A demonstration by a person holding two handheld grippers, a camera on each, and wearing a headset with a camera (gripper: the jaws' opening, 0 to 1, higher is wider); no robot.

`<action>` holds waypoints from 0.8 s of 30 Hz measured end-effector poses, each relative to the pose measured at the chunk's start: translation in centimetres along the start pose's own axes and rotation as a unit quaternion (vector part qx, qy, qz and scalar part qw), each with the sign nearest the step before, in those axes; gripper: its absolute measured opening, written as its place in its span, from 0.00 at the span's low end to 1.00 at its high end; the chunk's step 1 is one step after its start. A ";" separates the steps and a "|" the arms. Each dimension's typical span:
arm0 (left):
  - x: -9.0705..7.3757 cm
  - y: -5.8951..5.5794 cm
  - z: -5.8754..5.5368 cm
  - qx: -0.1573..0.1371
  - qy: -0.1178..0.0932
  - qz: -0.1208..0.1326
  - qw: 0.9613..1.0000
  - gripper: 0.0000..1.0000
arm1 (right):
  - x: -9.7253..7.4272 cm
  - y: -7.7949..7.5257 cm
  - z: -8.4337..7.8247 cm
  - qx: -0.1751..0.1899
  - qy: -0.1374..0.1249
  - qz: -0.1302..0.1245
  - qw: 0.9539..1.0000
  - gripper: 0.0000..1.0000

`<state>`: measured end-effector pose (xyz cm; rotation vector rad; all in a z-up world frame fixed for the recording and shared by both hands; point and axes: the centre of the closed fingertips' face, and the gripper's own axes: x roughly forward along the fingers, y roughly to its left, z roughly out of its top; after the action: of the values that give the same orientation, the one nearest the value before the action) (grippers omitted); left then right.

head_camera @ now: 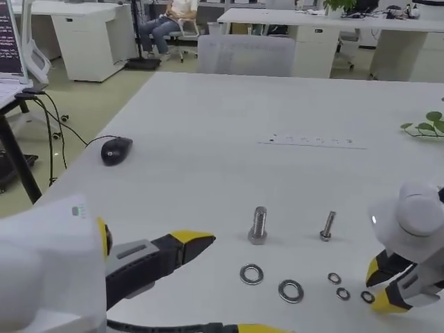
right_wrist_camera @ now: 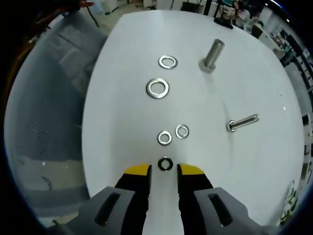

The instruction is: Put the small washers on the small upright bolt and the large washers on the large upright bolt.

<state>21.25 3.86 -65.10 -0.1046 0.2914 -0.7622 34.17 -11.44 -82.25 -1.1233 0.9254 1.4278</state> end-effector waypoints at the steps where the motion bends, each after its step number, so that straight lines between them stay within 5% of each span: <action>1: 0.0 0.0 0.0 0.000 0.000 0.000 1.000 0.77 | 0.1 0.0 0.0 0.001 0.000 0.001 1.000 0.23; 24: 0.4 0.7 0.0 -0.005 -0.001 0.001 1.000 0.77 | 0.2 -0.2 0.1 -0.008 0.014 0.009 1.000 0.17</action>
<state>22.02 4.12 -65.35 -0.1151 0.2936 -0.7581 34.35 -11.24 -82.45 -1.1523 0.9462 1.4395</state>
